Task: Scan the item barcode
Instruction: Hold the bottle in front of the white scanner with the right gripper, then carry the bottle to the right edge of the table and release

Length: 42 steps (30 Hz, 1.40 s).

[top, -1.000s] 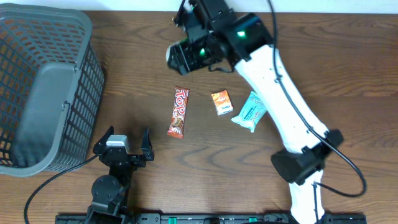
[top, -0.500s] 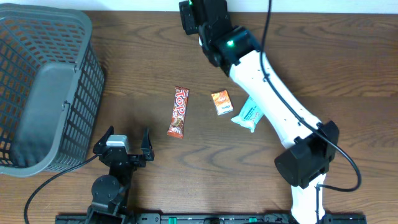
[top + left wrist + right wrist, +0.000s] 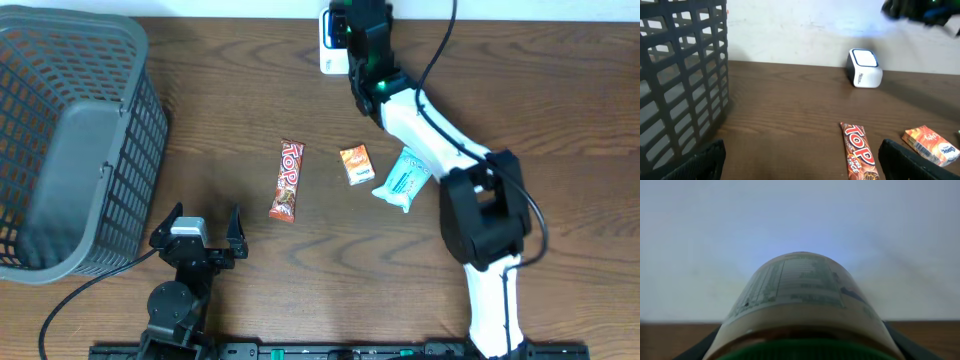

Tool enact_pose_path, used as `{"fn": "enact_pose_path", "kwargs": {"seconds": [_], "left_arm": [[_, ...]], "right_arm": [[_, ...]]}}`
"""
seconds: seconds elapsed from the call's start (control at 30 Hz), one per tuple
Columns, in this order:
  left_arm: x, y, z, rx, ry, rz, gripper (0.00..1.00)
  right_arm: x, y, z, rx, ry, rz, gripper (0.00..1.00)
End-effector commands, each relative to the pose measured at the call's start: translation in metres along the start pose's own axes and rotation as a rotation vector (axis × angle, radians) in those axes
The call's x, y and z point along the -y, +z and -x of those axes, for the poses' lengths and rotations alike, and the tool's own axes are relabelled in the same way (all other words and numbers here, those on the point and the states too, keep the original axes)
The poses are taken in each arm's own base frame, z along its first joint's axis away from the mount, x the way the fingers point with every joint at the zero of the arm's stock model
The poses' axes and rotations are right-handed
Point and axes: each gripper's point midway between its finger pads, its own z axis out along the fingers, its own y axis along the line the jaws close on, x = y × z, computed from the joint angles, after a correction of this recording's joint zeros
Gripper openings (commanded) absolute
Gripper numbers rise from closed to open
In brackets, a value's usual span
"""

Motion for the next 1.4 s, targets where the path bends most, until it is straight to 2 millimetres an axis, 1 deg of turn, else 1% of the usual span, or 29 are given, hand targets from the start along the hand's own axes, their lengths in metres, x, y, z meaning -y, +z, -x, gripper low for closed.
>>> {"fn": "enact_pose_path", "kwargs": {"seconds": [0.0, 0.13, 0.2, 0.27, 0.37, 0.5, 0.57, 0.63, 0.67, 0.7, 0.73, 0.77, 0.8, 0.83, 0.87, 0.9, 0.93, 0.97, 1.0, 1.03, 1.13, 1.17, 1.2, 1.23, 1.27, 1.3, 1.33, 1.37], "left_arm": [[-0.004, 0.002, -0.017, -0.040, 0.021, 0.020, 0.98], [-0.004, 0.002, -0.017, -0.040, 0.021, 0.020, 0.98], [-0.004, 0.002, -0.017, -0.040, 0.021, 0.020, 0.98], [-0.004, 0.002, -0.016, -0.040, 0.021, 0.021, 0.98], [-0.004, 0.002, -0.017, -0.040, 0.021, 0.020, 0.98], [-0.004, 0.002, -0.017, -0.040, 0.021, 0.020, 0.98], [-0.004, 0.002, -0.017, -0.040, 0.021, 0.020, 0.98], [-0.004, 0.002, -0.017, -0.040, 0.021, 0.020, 0.98], [-0.004, 0.002, -0.017, -0.040, 0.021, 0.020, 0.98], [-0.004, 0.002, -0.017, -0.040, 0.021, 0.020, 0.98], [-0.004, 0.002, -0.017, -0.040, 0.021, 0.020, 0.98], [-0.004, 0.002, -0.017, -0.040, 0.021, 0.020, 0.98], [-0.004, 0.002, -0.017, -0.040, 0.021, 0.020, 0.98], [-0.004, 0.002, -0.017, -0.040, 0.021, 0.020, 0.98], [-0.004, 0.002, -0.017, -0.040, 0.021, 0.020, 0.98], [-0.004, 0.002, -0.017, -0.040, 0.021, 0.020, 0.98], [-0.004, 0.002, -0.017, -0.040, 0.021, 0.020, 0.98], [-0.004, 0.002, -0.017, -0.040, 0.021, 0.020, 0.98], [-0.004, 0.002, -0.017, -0.040, 0.021, 0.020, 0.98], [-0.004, 0.002, -0.017, -0.040, 0.021, 0.020, 0.98], [-0.004, 0.002, -0.017, -0.040, 0.021, 0.020, 0.98], [-0.004, 0.002, -0.017, -0.040, 0.021, 0.020, 0.98], [-0.004, 0.002, -0.017, -0.040, 0.021, 0.020, 0.98], [-0.004, 0.002, -0.017, -0.040, 0.021, 0.020, 0.98], [-0.004, 0.002, -0.017, -0.040, 0.021, 0.020, 0.98], [-0.004, 0.002, -0.017, -0.040, 0.021, 0.020, 0.98], [-0.004, 0.002, -0.017, -0.040, 0.021, 0.020, 0.98], [-0.004, 0.002, -0.017, -0.040, 0.021, 0.020, 0.98]], "right_arm": [[-0.014, 0.015, -0.035, -0.008, -0.001, 0.056, 0.51], [-0.016, 0.027, -0.064, -0.007, 0.000, 0.063, 0.54], [-0.016, 0.028, -0.072, -0.019, -0.001, 0.061, 0.54], [-0.015, 0.028, -0.070, -0.015, -0.010, 0.060, 0.55], [-0.015, 0.027, -0.059, -0.001, -0.008, 0.056, 0.57], [-0.007, 0.017, -0.041, -0.044, -0.020, 0.036, 0.55], [0.007, -0.004, -0.012, -0.104, -0.038, 0.007, 0.52], [0.027, -0.028, 0.014, -0.161, -0.052, -0.028, 0.47], [0.042, -0.044, 0.028, -0.195, -0.055, -0.053, 0.47], [0.054, -0.057, 0.037, -0.223, -0.057, -0.074, 0.48], [0.079, -0.080, 0.048, -0.278, -0.047, -0.126, 0.48], [0.115, -0.105, 0.053, -0.341, -0.001, -0.222, 0.47], [0.141, -0.122, 0.053, -0.384, 0.045, -0.294, 0.48], [0.157, -0.133, 0.050, -0.416, 0.078, -0.337, 0.48], [0.187, -0.155, 0.044, -0.480, 0.155, -0.423, 0.50], [0.214, -0.172, 0.037, -0.529, 0.215, -0.494, 0.51], [0.231, -0.184, 0.032, -0.565, 0.254, -0.542, 0.50], [0.270, -0.209, 0.016, -0.649, 0.343, -0.646, 0.50], [0.286, -0.219, 0.009, -0.680, 0.381, -0.688, 0.50], [0.311, -0.232, 0.000, -0.720, 0.435, -0.747, 0.50], [0.360, -0.255, -0.018, -0.769, 0.549, -0.840, 0.48], [0.372, -0.260, -0.022, -0.772, 0.578, -0.866, 0.48], [0.388, -0.267, -0.029, -0.777, 0.619, -0.909, 0.49], [0.397, -0.271, -0.032, -0.776, 0.641, -0.934, 0.49], [0.412, -0.275, -0.038, -0.770, 0.671, -0.970, 0.50], [0.420, -0.276, -0.042, -0.766, 0.685, -0.985, 0.51], [0.433, -0.279, -0.048, -0.758, 0.718, -1.017, 0.54], [0.440, -0.281, -0.053, -0.756, 0.738, -1.035, 0.54]]}}
